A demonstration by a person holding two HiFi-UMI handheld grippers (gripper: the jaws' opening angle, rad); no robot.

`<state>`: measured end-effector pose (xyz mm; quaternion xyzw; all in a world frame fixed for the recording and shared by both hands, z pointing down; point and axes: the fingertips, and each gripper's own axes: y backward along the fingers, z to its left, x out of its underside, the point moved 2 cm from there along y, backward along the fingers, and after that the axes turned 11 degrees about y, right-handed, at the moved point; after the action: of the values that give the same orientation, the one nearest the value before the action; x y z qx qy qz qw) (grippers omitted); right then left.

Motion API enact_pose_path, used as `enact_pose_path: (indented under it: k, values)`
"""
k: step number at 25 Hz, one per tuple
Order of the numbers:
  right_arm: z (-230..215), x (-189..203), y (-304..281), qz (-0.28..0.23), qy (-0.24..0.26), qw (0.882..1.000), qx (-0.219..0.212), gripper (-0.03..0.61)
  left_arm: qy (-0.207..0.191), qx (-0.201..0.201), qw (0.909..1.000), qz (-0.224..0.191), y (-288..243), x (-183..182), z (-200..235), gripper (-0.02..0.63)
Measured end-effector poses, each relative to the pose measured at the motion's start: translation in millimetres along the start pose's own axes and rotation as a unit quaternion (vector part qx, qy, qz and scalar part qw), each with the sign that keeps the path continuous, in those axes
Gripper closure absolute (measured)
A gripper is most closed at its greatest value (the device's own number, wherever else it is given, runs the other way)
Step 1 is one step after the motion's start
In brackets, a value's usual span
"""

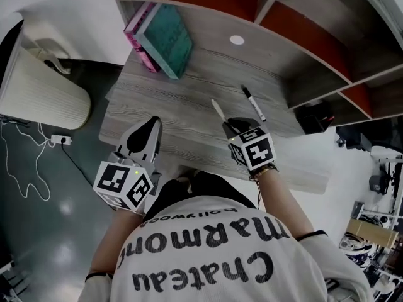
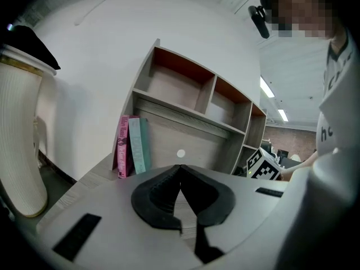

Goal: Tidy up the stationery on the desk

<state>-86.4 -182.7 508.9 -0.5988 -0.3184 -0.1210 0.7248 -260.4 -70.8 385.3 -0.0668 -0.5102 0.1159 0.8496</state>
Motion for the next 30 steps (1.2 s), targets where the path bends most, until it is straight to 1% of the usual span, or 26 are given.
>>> enact_pose_path:
  k: [6,11,16,18,24,30]
  values:
    - [-11.2,-10.6,38.2,-0.054,-0.029,0.996,0.061,0.515,-0.021,0.054,0.9983,0.01,-16.4,-1.2,-23.3,0.599]
    - [-18.0,-15.9,74.9,-0.099,-0.055,0.988,0.109,0.515,-0.035,0.092,0.9948,0.024,-26.6,0.4,-41.3,0.599]
    - [-19.1,-20.3,111.7,-0.158,-0.092,0.973,0.144,0.515,-0.048,0.13,0.9897,0.034,-32.5,1.7,-61.3,0.6]
    - [-18.1,-19.2,125.3,-0.173,-0.102,0.966,0.162,0.515,-0.053,0.145,0.9874,0.037,-33.7,2.1,-68.3,0.598]
    - [-11.9,-8.6,158.5,-0.203,-0.124,0.948,0.21,0.515,-0.066,0.178,0.9808,0.044,-31.0,3.0,-85.9,0.598]
    - [-6.3,9.9,182.2,-0.22,-0.152,0.931,0.249,0.515,-0.075,0.204,0.9749,0.051,-27.8,7.5,-99.4,0.598]
